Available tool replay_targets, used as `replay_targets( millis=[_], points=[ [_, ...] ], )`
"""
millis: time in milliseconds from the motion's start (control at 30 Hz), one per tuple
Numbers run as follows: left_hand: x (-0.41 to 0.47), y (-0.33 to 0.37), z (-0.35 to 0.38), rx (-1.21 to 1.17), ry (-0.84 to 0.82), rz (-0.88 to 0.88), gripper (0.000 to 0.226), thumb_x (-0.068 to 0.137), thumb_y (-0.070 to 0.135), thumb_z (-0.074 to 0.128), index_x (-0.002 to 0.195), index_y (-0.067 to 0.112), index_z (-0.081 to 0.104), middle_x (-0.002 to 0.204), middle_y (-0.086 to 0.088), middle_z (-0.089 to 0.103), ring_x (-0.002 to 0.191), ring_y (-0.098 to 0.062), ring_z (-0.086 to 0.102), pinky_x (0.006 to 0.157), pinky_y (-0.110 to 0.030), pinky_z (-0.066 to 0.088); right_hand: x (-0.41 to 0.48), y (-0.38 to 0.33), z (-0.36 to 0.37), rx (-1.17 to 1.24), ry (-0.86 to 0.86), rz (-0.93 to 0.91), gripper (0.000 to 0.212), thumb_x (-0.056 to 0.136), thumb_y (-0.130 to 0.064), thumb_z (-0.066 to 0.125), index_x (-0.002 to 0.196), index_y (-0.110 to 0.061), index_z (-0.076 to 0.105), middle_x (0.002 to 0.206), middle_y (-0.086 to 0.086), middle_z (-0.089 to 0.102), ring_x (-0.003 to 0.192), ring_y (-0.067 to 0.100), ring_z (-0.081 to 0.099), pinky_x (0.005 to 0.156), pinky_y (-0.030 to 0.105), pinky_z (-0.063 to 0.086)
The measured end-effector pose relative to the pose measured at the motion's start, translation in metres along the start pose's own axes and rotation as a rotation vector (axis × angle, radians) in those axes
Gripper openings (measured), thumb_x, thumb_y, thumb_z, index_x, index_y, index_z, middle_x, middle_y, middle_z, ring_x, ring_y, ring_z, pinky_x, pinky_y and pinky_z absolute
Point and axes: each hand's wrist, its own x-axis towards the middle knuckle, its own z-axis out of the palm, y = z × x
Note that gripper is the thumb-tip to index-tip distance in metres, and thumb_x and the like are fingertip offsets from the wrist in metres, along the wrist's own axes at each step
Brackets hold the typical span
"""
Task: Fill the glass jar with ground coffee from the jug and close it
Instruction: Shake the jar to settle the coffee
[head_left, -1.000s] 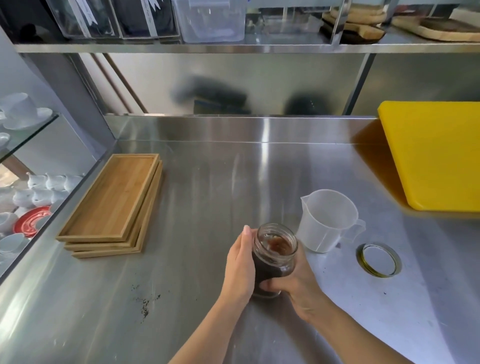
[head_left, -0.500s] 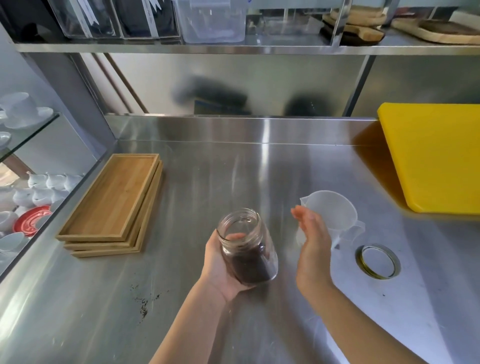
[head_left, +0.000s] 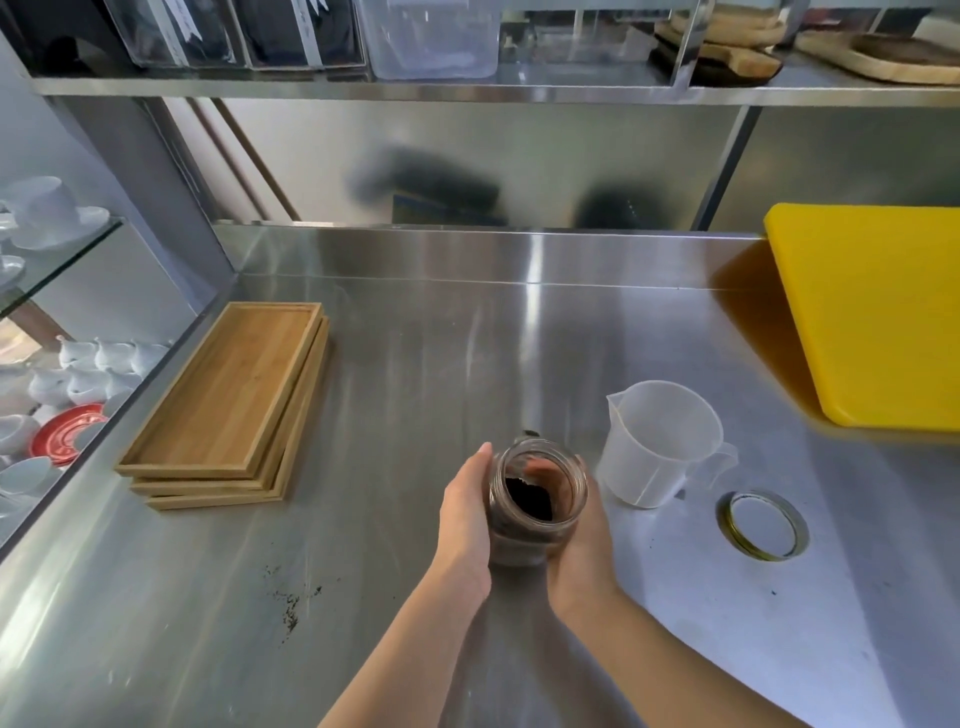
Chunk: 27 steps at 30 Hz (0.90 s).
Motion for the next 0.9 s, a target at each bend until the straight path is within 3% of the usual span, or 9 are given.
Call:
replay_targets(
  millis=[133,233,367,500,600,767,900],
  points=[
    [0.004,-0.008,0.002,-0.032,0.001,-0.027,0.049,0.061,0.059,0.062,0.085,0.020,0.078,0.094,-0.008,0.078,0.101,-0.029,0.069,0.106,-0.048,0.042,0.003,0.001,-0.004,-0.044,0.044,0.003,0.040,0.094,-0.040,0.043,0.073,-0.019,0.070,0.066,-0.004,0.073,0.079,0.014,0.064,0.073,0.027,0.045],
    [0.011,-0.016,0.002,-0.031,0.007,-0.030,0.061,0.053,0.064,0.062,0.091,0.019,0.076,0.100,-0.010,0.076,0.105,-0.031,0.067,0.108,-0.050,0.040,0.006,0.000,-0.006,-0.070,0.038,0.035,0.039,0.093,-0.039,0.044,0.074,-0.018,0.071,0.067,-0.004,0.074,0.072,0.010,0.066,0.067,0.026,0.046],
    [0.015,-0.021,0.002,-0.017,0.049,-0.025,0.059,0.053,0.062,0.061,0.091,0.020,0.076,0.098,-0.009,0.077,0.103,-0.030,0.067,0.106,-0.050,0.041,0.011,0.003,-0.011,-0.115,0.058,0.044,0.037,0.093,-0.038,0.044,0.079,-0.016,0.070,0.068,-0.003,0.073,0.065,0.006,0.067,0.060,0.023,0.044],
    [0.016,-0.025,0.000,-0.020,0.053,-0.028,0.056,0.053,0.061,0.059,0.087,0.021,0.077,0.096,-0.009,0.077,0.104,-0.029,0.067,0.107,-0.050,0.041,0.013,0.006,-0.011,-0.171,0.064,0.048,0.040,0.093,-0.039,0.043,0.096,-0.008,0.070,0.092,0.009,0.073,0.087,0.018,0.066,0.069,0.026,0.046],
    [0.018,-0.027,-0.001,0.001,0.065,-0.019,0.056,0.053,0.063,0.059,0.087,0.023,0.078,0.097,-0.007,0.077,0.105,-0.028,0.066,0.107,-0.049,0.041,0.015,0.006,-0.013,-0.176,0.070,0.058,0.041,0.094,-0.039,0.042,0.096,-0.009,0.069,0.091,0.008,0.072,0.086,0.017,0.065,0.069,0.025,0.046],
    [0.019,-0.025,-0.003,0.059,0.088,0.060,0.048,0.060,0.059,0.056,0.086,0.024,0.077,0.098,-0.006,0.077,0.105,-0.027,0.066,0.107,-0.049,0.040,0.019,0.004,-0.013,-0.270,0.028,0.059,0.041,0.094,-0.039,0.041,0.096,-0.011,0.071,0.099,0.009,0.072,0.096,0.019,0.063,0.090,0.033,0.044],
    [0.022,-0.023,-0.008,0.131,0.073,0.130,0.037,0.082,0.048,0.052,0.076,0.021,0.077,0.090,-0.007,0.077,0.099,-0.029,0.068,0.104,-0.047,0.044,0.019,-0.009,-0.031,-0.446,0.006,-0.168,0.022,0.094,-0.021,0.051,0.080,-0.016,0.067,0.083,0.002,0.068,0.082,0.013,0.061,0.082,0.028,0.046]
  ],
)
